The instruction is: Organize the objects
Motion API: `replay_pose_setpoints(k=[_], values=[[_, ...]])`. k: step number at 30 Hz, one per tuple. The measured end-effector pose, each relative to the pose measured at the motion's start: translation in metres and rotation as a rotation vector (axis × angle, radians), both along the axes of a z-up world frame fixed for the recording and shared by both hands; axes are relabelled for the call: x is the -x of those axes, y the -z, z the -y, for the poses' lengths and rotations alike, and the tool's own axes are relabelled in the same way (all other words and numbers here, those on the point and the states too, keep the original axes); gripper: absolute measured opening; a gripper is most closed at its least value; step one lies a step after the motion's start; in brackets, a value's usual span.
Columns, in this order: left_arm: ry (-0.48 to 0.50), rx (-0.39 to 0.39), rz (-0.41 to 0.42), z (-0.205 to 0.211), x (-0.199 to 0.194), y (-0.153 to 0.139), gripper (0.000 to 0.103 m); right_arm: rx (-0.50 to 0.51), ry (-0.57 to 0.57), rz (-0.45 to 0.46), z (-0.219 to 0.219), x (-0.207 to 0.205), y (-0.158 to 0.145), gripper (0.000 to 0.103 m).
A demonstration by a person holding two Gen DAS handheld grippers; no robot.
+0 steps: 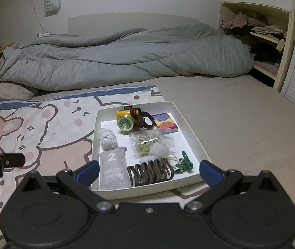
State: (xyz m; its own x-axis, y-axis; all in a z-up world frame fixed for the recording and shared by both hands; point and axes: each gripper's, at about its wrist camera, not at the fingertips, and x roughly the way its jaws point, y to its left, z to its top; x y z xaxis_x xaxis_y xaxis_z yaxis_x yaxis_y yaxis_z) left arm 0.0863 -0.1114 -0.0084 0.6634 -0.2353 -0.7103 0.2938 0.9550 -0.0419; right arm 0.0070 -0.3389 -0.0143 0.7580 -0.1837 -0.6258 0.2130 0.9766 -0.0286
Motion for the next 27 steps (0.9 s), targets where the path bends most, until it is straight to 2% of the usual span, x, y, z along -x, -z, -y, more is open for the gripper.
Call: replay_pose_setpoints(k=[7,27], values=[[0.003,-0.025,0.007,0.0018,0.0021,0.0020,0.103,0.001,0.008,-0.004,-0.0007,0.0011,0.0010,0.103],[-0.012,-0.022,0.031,-0.0012,0.0035,-0.0002,0.103,-0.002,-0.003,-0.004,-0.0023,0.0017,0.0022,0.103]])
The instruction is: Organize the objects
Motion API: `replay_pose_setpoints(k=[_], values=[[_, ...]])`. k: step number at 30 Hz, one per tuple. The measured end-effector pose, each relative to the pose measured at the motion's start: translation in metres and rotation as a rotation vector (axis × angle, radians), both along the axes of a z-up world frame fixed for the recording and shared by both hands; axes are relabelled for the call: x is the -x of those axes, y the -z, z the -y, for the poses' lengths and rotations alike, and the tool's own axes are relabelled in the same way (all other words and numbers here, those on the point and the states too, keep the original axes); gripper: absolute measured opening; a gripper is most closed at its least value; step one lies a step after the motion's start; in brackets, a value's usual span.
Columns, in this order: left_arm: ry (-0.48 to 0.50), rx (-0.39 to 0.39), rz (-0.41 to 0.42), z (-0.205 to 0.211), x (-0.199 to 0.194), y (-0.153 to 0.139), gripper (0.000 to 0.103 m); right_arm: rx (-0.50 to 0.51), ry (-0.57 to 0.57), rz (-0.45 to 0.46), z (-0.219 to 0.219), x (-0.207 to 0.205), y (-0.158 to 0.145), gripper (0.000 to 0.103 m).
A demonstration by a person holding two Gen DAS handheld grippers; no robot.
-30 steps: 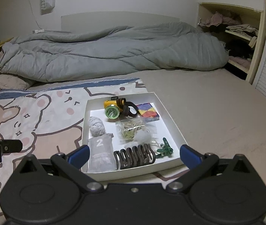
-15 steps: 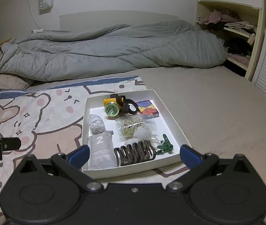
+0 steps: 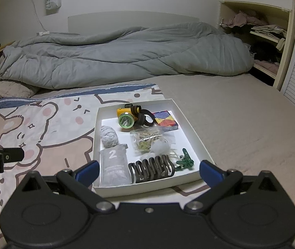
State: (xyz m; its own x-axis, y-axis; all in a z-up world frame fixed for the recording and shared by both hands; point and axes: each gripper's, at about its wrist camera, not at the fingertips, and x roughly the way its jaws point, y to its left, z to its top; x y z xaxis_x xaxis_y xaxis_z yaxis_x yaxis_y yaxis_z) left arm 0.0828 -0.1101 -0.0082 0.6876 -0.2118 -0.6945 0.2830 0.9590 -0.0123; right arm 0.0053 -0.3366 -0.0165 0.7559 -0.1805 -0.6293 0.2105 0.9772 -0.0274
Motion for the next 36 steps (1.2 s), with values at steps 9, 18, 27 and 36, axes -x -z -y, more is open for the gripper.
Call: replay_pose_setpoints(k=[9,18,27,36], values=[[0.001,-0.004,-0.001,-0.0002,0.0008,0.0002,0.103,-0.002,-0.005,-0.001,-0.0017,-0.0004,-0.0010,0.103],[0.006,-0.004,-0.001,0.0002,0.0017,0.0018,0.103,-0.002,-0.009,-0.001,-0.0036,0.0002,-0.0009,0.103],[0.002,-0.001,0.002,-0.0007,0.0020,0.0021,0.103,-0.003,-0.011,0.000,-0.0039,0.0001,-0.0011,0.103],[0.002,-0.002,0.003,-0.0010,0.0018,0.0022,0.103,-0.003,-0.011,0.000,-0.0050,0.0003,-0.0008,0.103]])
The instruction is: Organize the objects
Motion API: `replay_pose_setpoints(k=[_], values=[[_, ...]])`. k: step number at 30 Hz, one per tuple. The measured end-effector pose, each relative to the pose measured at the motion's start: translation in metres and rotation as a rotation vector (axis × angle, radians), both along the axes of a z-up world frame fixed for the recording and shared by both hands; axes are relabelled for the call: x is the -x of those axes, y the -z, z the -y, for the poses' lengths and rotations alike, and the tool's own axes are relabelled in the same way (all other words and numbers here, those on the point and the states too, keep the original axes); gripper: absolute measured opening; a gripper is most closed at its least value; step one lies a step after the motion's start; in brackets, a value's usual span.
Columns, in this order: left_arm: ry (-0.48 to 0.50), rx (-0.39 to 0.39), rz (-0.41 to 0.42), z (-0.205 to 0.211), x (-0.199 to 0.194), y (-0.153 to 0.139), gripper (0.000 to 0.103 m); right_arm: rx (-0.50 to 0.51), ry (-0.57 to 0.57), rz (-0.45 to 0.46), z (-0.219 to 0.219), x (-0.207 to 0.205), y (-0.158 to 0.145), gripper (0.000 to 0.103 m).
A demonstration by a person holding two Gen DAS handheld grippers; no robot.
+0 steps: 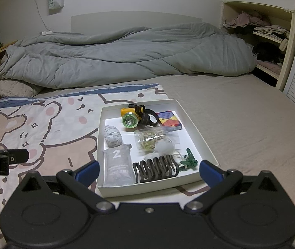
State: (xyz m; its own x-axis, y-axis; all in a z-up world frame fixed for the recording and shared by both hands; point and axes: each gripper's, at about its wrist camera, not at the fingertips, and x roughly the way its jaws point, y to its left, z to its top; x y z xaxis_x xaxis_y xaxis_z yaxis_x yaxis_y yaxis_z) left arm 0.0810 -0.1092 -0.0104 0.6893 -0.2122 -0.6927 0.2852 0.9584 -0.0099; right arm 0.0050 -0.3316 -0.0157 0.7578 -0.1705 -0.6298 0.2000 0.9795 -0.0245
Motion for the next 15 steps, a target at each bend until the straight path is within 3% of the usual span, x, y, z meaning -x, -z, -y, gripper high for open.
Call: replay_pose_setpoints(k=[15], values=[[0.001,-0.005,-0.002,0.0000,0.0008,0.0007,0.103,-0.002,-0.001,0.000,-0.0008,-0.0002,0.0002,0.103]])
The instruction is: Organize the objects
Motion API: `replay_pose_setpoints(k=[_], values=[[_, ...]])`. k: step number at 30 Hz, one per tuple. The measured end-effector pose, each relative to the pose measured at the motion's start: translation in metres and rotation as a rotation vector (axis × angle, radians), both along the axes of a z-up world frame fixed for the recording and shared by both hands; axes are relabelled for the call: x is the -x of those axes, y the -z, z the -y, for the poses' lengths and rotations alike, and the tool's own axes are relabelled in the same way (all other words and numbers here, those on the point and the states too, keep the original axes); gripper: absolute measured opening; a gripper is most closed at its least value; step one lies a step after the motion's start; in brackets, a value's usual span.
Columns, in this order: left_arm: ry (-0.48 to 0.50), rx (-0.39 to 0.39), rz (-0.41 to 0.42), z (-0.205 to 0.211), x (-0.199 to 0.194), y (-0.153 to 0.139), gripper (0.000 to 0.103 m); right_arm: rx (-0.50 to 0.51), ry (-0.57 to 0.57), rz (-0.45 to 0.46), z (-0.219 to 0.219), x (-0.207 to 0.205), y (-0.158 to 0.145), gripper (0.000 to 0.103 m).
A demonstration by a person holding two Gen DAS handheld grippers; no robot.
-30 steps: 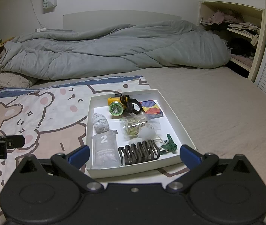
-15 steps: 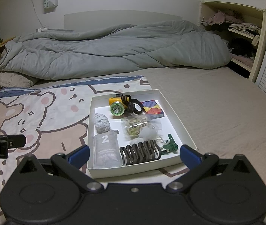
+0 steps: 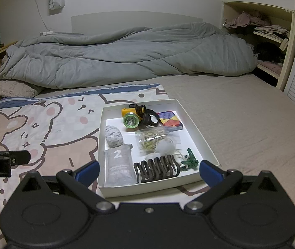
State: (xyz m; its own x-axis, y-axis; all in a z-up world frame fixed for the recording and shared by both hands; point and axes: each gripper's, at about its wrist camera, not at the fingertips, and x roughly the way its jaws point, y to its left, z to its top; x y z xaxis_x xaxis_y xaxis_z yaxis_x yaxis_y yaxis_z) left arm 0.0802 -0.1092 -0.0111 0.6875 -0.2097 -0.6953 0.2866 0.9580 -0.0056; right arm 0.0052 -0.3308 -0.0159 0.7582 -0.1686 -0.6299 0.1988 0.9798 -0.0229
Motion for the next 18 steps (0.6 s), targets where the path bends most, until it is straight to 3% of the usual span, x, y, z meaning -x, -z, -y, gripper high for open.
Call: replay_pose_setpoints(k=[18], values=[[0.001,-0.001,0.001,-0.0009,-0.0002,-0.0003,0.103,-0.006,-0.006,-0.001,-0.0063,-0.0029,0.0003,0.103]])
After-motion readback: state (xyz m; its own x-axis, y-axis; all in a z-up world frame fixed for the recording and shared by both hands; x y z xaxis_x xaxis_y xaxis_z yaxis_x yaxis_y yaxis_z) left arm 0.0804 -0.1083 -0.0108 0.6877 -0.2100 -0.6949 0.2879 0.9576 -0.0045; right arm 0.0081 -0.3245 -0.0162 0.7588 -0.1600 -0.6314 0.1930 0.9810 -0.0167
